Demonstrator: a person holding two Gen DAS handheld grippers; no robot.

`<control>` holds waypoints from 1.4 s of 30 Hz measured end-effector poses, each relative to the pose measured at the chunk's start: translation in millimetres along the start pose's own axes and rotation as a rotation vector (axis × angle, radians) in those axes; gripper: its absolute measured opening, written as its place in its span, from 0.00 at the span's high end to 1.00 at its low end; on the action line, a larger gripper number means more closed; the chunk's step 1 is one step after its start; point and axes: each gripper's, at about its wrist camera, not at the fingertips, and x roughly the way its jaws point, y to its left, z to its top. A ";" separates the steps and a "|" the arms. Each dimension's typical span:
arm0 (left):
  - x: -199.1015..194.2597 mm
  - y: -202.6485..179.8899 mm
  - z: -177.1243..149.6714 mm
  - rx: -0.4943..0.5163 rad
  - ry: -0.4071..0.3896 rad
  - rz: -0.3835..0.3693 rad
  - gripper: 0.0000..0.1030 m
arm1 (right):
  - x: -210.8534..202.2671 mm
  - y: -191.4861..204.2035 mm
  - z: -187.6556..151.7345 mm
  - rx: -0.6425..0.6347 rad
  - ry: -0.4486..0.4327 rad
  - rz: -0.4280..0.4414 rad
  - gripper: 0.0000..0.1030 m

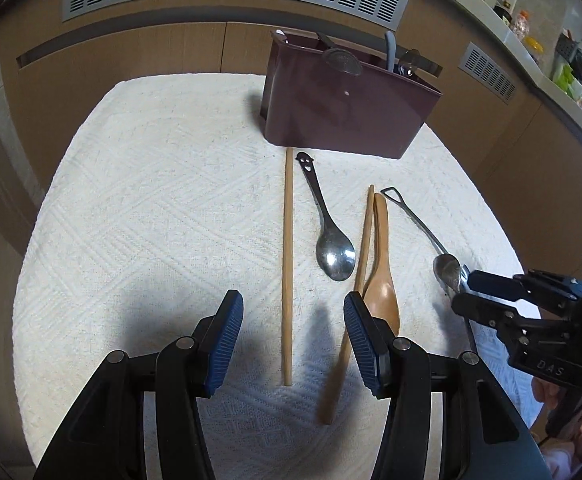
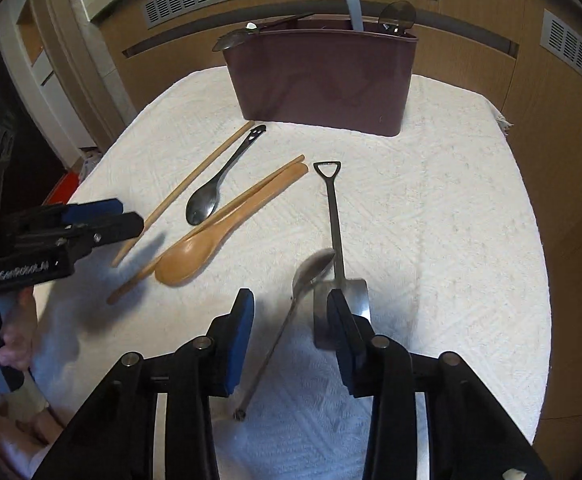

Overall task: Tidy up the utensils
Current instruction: 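Move both open tools back down toward the remaining utensils, then grasp the white-ball-handled metal spoon with the right tool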

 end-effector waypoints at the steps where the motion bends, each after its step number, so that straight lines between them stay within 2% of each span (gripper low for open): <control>1: -0.7 0.4 -0.7 0.000 0.002 -0.001 0.48 | 2.1 0.0 2.3 -0.001 0.004 -0.003 0.71; 4: -8.2 2.8 -4.1 0.011 -0.008 0.016 0.48 | 2.3 -1.0 3.3 -0.001 0.040 0.040 0.72; 6: -13.2 7.8 -7.0 -0.001 -0.017 0.018 0.46 | -5.8 0.1 -6.2 -0.046 0.074 0.105 0.72; 10: -11.4 13.6 -10.3 -0.041 -0.013 0.000 0.46 | -23.9 8.5 -31.9 -0.128 0.098 0.137 0.72; 13: -10.2 9.7 -11.2 -0.051 -0.017 -0.004 0.46 | -26.4 15.5 -44.3 -0.120 0.108 0.142 0.72; 17: -17.3 -2.4 -13.0 -0.018 -0.032 -0.002 0.46 | -19.3 22.8 -52.9 -0.147 0.123 0.056 0.73; 18: -19.1 -4.8 -13.1 -0.010 -0.038 0.000 0.46 | -20.8 21.8 -53.7 -0.154 0.115 0.049 0.80; 19: -20.9 -7.0 -12.9 -0.003 -0.043 0.003 0.46 | -24.7 21.7 -53.2 -0.166 0.098 0.033 0.81; 23: -20.1 -13.2 -7.6 0.009 -0.049 0.000 0.46 | -56.1 16.7 -34.4 -0.227 -0.057 -0.094 0.81; 24: -18.5 -14.7 -5.9 0.013 -0.045 -0.002 0.46 | -65.0 12.2 -25.1 -0.212 -0.096 -0.098 0.81; 27: -13.2 -23.1 1.5 0.034 -0.039 -0.010 0.46 | -95.9 -9.1 12.2 -0.111 -0.223 -0.062 0.81; 30: -6.8 -29.2 11.8 0.053 -0.027 -0.012 0.46 | -116.1 -28.1 42.6 -0.026 -0.299 0.023 0.81; 32: -0.1 -30.7 20.1 0.050 0.002 -0.035 0.47 | -122.8 -35.3 55.8 -0.004 -0.326 0.048 0.81; 33: 3.9 -31.1 24.9 0.048 0.021 -0.043 0.54 | -123.5 -33.1 60.8 0.000 -0.333 0.052 0.81; 34: 8.4 -31.4 30.3 0.050 0.044 -0.045 0.65 | -124.1 -35.2 64.7 0.005 -0.335 0.060 0.81; 35: 12.4 -31.7 35.5 0.051 0.065 -0.046 0.68 | -126.0 -34.5 64.8 0.011 -0.334 0.066 0.81; 39: 22.7 -42.4 52.2 0.087 0.114 -0.075 0.70 | -120.2 -40.7 64.1 0.026 -0.322 0.083 0.81; 42: 31.8 -65.8 59.8 0.196 0.119 -0.075 0.70 | -115.6 -49.8 60.3 0.057 -0.324 0.077 0.81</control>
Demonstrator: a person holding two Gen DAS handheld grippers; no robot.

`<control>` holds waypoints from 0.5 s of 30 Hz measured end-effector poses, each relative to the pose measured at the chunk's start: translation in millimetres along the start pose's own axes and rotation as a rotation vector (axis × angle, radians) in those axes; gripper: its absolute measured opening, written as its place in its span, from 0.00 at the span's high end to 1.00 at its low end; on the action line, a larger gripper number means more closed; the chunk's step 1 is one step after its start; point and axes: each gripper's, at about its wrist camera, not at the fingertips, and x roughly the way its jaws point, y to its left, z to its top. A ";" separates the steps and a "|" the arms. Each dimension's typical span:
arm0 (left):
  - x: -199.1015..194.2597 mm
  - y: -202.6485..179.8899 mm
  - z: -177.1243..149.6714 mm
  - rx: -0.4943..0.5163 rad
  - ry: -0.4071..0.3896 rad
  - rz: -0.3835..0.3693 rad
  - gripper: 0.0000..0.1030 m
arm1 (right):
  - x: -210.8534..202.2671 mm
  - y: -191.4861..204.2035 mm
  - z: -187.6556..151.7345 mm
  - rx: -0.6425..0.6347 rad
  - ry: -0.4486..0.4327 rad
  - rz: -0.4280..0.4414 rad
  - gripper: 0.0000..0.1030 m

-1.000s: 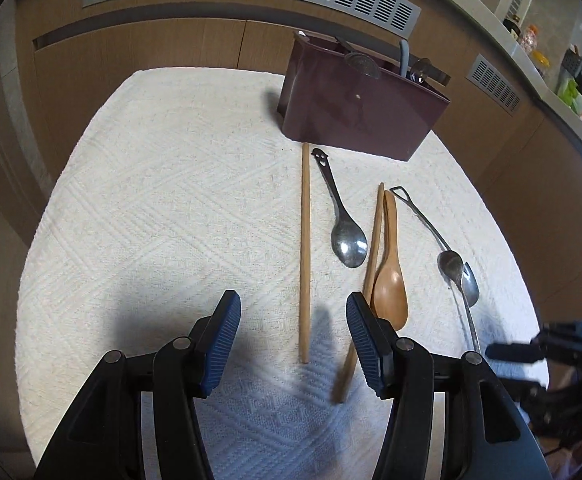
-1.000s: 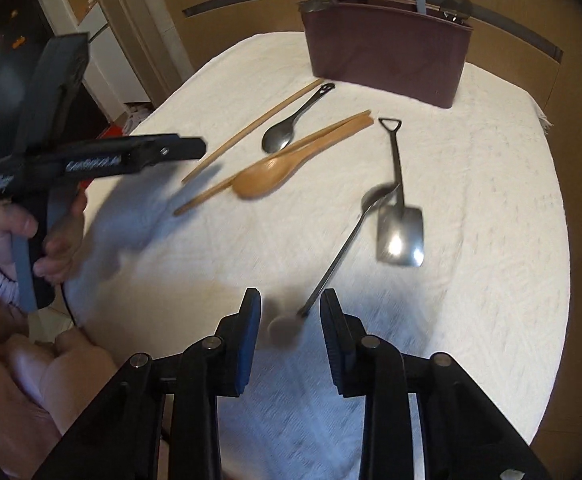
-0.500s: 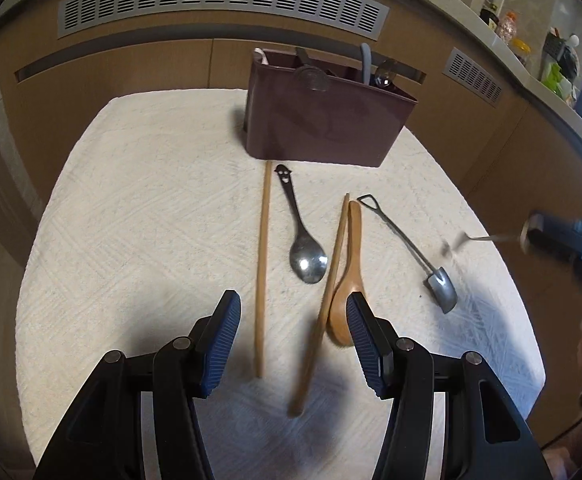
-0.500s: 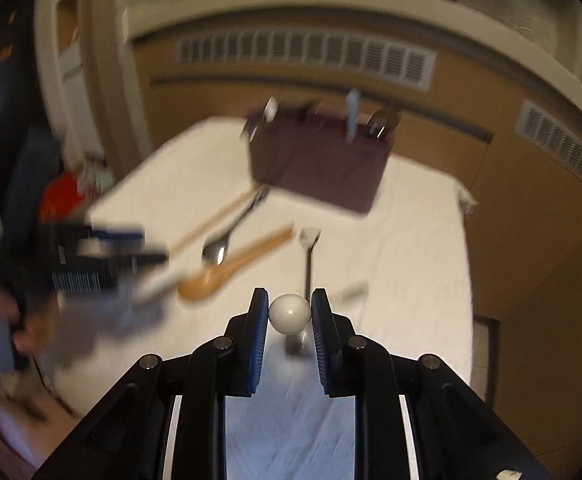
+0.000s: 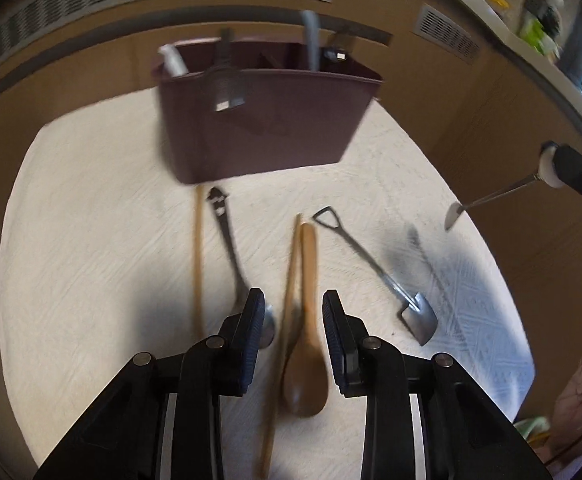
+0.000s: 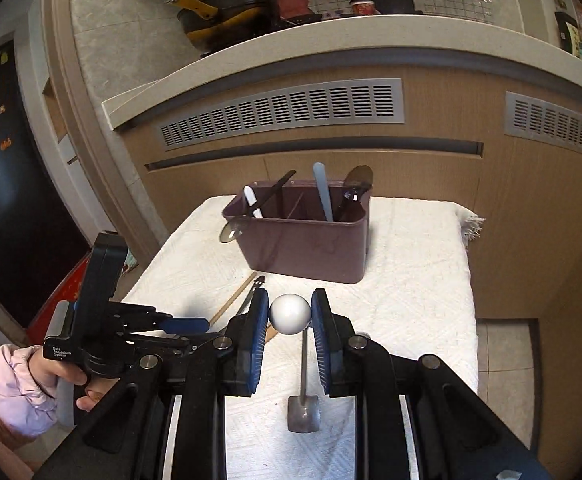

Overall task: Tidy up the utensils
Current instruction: 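Grasp the white-ball-handled metal spoon with the right tool, then grasp the wooden spoon by its handle with the left tool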

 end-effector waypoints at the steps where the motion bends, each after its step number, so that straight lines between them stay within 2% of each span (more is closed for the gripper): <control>1: 4.4 -5.6 2.7 0.028 0.011 0.003 0.70 | 0.8 -2.9 -0.8 0.010 0.002 0.000 0.81; 5: 30.8 -25.3 10.9 0.118 0.112 -0.005 0.70 | 3.0 -12.1 -4.5 0.028 0.009 0.005 0.81; 8: 50.1 -28.6 14.7 0.145 0.171 0.054 0.70 | 1.6 -17.1 -7.6 0.039 0.005 0.007 0.81; 12: 60.9 -33.6 19.9 0.171 0.212 0.110 0.71 | 1.1 -22.1 -11.1 0.057 0.003 0.021 0.81; 15: 62.9 -32.6 19.9 0.156 0.209 0.106 0.72 | 2.4 -25.5 -13.0 0.064 0.006 0.022 0.81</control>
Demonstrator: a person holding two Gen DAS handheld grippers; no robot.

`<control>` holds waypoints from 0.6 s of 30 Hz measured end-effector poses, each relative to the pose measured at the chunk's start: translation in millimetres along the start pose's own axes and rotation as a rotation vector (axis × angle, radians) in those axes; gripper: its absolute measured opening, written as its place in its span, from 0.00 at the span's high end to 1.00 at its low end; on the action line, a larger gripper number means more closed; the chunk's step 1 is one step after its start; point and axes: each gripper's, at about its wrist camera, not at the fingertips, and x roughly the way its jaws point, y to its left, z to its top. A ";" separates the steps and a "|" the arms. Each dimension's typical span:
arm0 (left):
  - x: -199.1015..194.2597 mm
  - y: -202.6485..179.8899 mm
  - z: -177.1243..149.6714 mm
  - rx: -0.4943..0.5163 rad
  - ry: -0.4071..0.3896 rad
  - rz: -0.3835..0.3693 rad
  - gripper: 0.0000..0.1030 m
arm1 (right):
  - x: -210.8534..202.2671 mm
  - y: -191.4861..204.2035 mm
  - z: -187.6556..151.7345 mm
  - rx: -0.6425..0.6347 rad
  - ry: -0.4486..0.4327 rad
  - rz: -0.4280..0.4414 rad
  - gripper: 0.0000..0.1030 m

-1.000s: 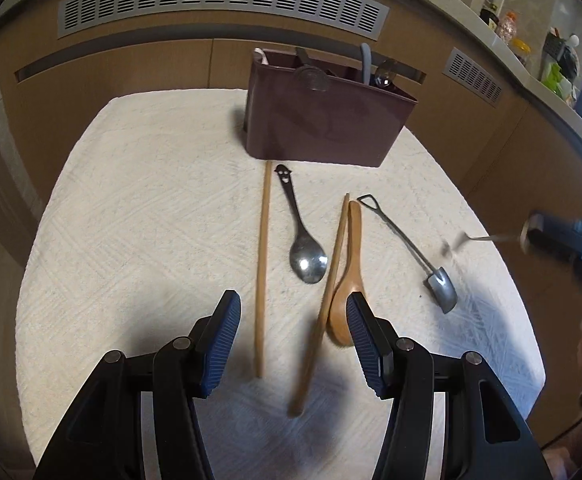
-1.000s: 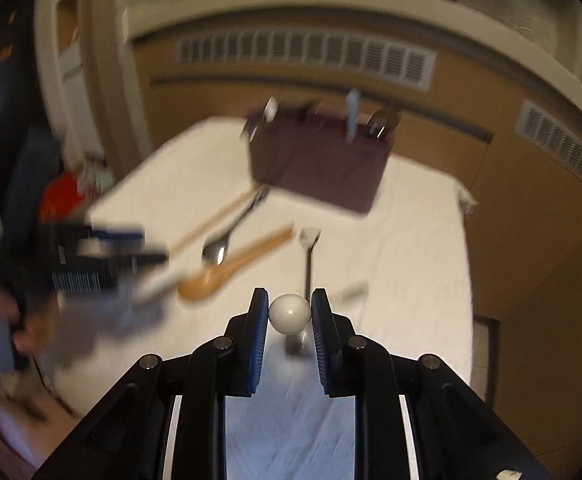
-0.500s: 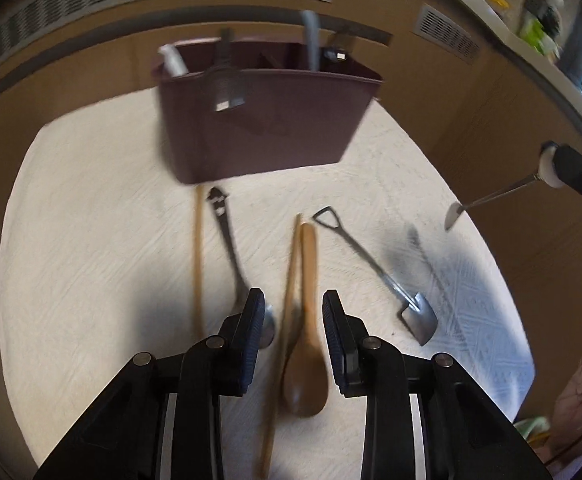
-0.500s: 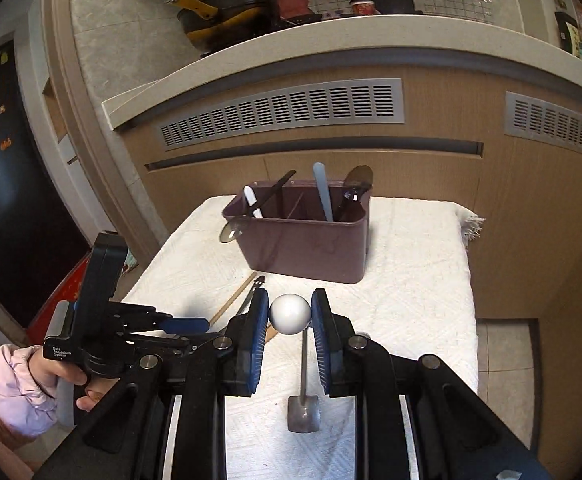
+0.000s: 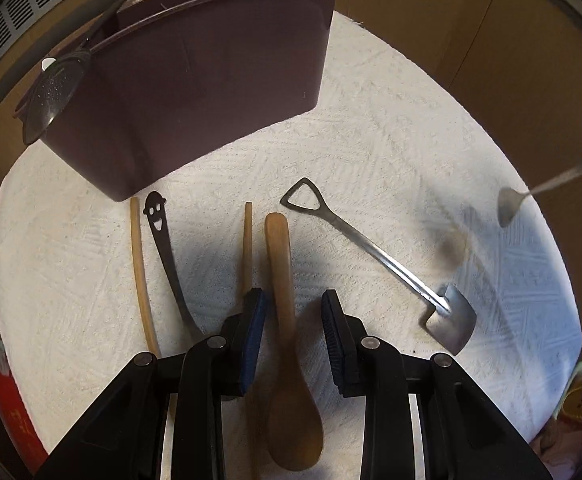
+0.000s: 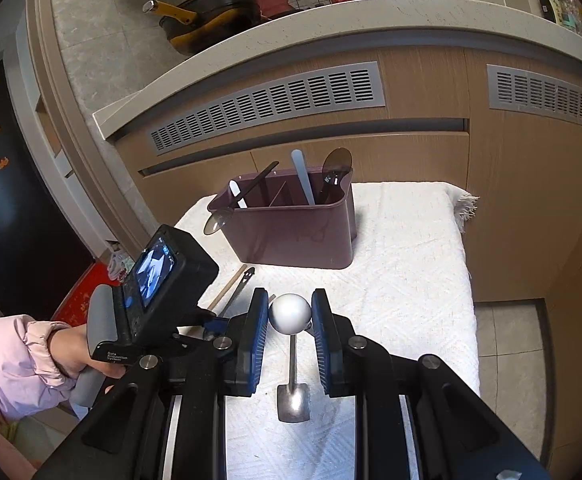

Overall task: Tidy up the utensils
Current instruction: 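Grasp the wooden spoon by its handle with the left tool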

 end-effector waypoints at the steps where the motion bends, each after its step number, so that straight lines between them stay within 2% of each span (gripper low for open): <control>1: 0.3 1.4 1.3 -0.011 -0.004 -0.004 0.77 | 0.6 -1.4 -0.2 0.005 0.001 0.001 0.81; 3: -0.3 5.9 1.2 -0.041 -0.020 0.008 0.89 | 1.5 -3.5 -0.9 0.013 0.003 0.000 0.81; 9: -26.1 17.1 -15.6 -0.117 -0.119 -0.032 0.89 | -0.9 -0.1 -0.6 0.011 0.002 -0.006 0.81; 12: -55.9 20.5 -29.9 -0.169 -0.228 -0.058 0.89 | -3.6 4.0 -1.3 0.010 0.003 -0.003 0.81; 15: -93.3 24.2 -51.0 -0.230 -0.376 -0.070 0.89 | -5.8 6.6 -2.9 0.018 0.011 0.007 0.81; 18: -121.3 24.3 -64.7 -0.270 -0.465 -0.087 0.89 | -8.6 11.2 -3.6 0.014 0.015 0.007 0.81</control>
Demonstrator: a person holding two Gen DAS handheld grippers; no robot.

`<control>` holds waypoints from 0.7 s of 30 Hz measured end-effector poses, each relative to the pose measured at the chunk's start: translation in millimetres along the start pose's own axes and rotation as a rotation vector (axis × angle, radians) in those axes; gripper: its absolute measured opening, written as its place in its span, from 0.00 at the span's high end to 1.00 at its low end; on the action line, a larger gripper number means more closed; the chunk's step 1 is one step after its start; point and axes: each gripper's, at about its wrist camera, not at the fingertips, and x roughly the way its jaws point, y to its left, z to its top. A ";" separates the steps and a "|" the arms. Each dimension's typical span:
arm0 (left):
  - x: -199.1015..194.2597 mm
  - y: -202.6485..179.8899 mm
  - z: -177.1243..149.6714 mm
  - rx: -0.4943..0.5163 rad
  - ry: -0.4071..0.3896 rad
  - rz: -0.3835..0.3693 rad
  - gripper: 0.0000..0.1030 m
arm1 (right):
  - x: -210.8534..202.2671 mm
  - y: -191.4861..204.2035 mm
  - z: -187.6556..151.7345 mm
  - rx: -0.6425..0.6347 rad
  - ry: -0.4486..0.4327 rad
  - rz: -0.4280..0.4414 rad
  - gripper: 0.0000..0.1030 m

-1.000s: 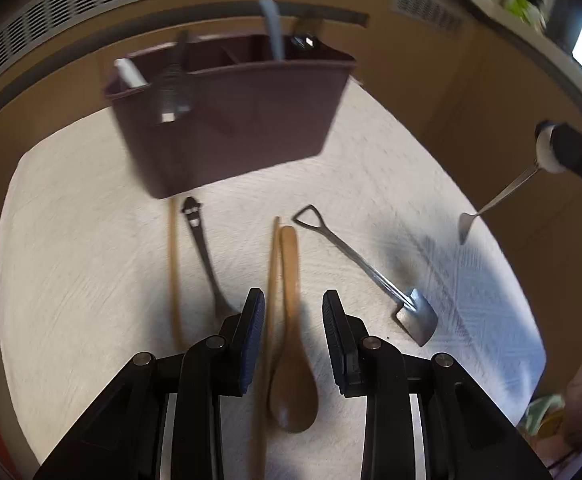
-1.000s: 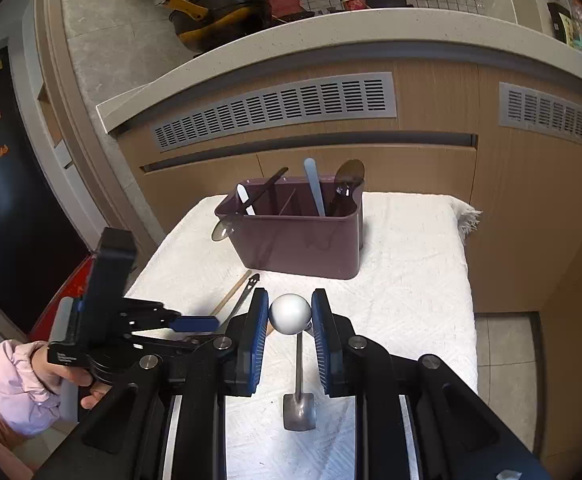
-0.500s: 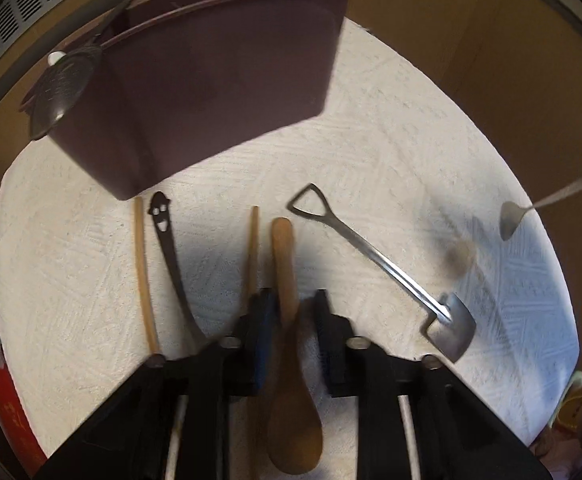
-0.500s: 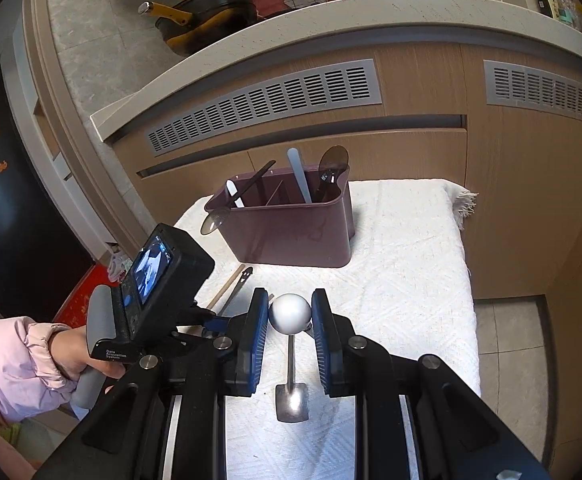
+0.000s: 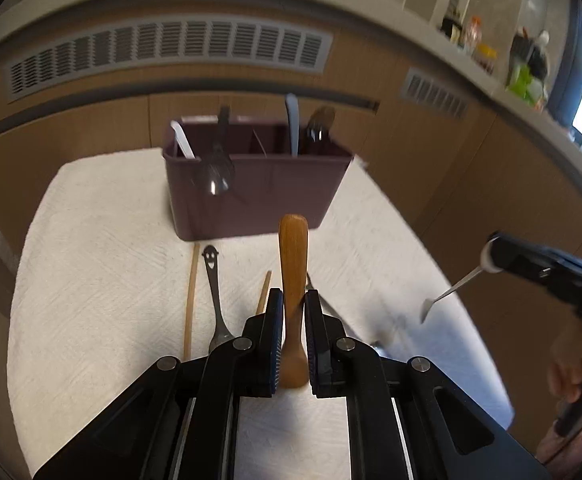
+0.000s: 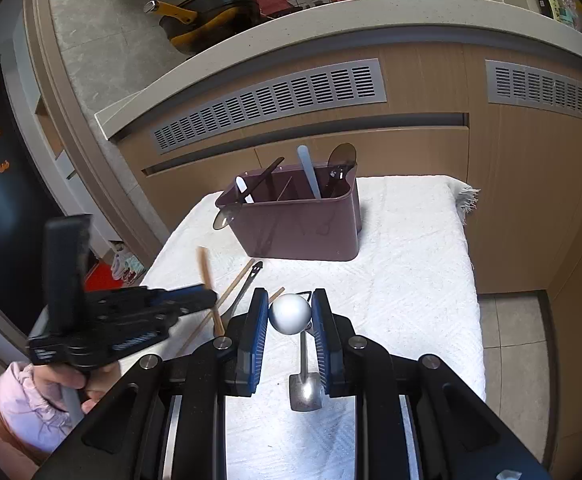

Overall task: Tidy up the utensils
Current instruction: 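Grasp the wooden spoon by its handle with the left tool, then lift the wooden spoon with the left tool while the right tool carries the ball-handled spoon toward the caddy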

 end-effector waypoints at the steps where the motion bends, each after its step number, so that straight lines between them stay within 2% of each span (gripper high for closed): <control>1: -5.6 -0.1 -0.1 -0.002 -0.015 0.003 0.89 | -0.8 1.5 0.1 -0.003 0.001 0.002 0.81; 14: -43.1 -0.2 11.5 -0.011 -0.139 0.003 0.89 | -3.5 22.4 6.8 -0.040 0.003 0.002 0.81; 17: -69.4 -2.7 43.3 0.009 -0.207 -0.023 0.89 | -10.6 33.5 21.9 -0.091 -0.027 -0.023 0.81; 21: -111.2 -8.3 97.9 0.062 -0.364 0.000 0.89 | -33.1 54.1 65.0 -0.170 -0.122 -0.035 0.81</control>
